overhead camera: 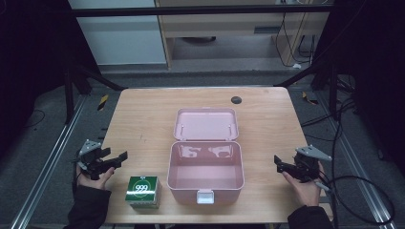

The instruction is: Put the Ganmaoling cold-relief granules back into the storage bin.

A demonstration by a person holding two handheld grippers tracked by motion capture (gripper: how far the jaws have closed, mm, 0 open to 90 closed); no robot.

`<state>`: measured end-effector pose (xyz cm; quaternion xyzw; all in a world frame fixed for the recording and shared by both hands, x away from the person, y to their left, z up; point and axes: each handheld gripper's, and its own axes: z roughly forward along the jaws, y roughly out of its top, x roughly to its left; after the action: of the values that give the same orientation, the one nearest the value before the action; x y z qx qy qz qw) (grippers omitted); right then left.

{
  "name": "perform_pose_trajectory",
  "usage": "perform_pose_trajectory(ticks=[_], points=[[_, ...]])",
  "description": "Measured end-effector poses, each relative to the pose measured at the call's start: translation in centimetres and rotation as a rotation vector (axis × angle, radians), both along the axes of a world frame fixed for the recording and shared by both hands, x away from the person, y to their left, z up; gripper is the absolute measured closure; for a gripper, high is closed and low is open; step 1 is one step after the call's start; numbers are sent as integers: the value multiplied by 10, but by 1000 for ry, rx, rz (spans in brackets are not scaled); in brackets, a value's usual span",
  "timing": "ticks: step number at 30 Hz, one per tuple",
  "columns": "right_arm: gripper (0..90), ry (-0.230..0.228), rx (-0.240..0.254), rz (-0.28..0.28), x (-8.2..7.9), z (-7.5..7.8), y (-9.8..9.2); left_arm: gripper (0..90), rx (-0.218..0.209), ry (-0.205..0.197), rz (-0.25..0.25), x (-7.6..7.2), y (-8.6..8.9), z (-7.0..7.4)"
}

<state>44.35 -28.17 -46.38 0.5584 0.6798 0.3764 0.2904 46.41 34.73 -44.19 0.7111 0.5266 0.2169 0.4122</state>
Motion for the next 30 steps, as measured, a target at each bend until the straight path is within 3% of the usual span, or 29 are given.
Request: perform_pose_trajectory(ticks=[1, 3, 5, 6, 15, 17, 19, 22, 24, 26, 27, 30], points=[[117, 8, -5, 7, 0, -1, 1, 223, 0, 0, 0, 0, 0, 0], [117, 15, -22, 11, 1, -2, 2, 227, 14, -8, -60, -1, -2, 9], [117, 23, -23, 13, 1, -3, 3, 226, 23, -7, -78, -1, -3, 11], [117, 21, -28, 15, 1, -4, 3, 226, 36, -5, -118, 0, -4, 16], [117, 7, -30, 7, -1, -3, 2, 232, 49, -19, -208, -5, -3, 36], [117, 4, -45, 12, -1, -4, 3, 232, 64, -21, -227, -6, -3, 41], [117, 2, -57, 14, -1, -4, 3, 232, 109, -20, -267, -10, -4, 51], [116, 2, -57, 19, -2, -4, 3, 231, 130, -24, -304, -13, -6, 58], [116, 1, -57, 24, -2, -4, 3, 230, 166, -29, -357, -17, -9, 71], [117, -1, -59, 25, -2, -4, 3, 230, 169, -31, -370, -18, -10, 74], [116, 3, -59, 27, -2, -5, 3, 230, 184, -31, -414, -20, -12, 82], [116, 4, -60, 29, -2, -5, 4, 230, 206, -26, -450, -21, -14, 88]])
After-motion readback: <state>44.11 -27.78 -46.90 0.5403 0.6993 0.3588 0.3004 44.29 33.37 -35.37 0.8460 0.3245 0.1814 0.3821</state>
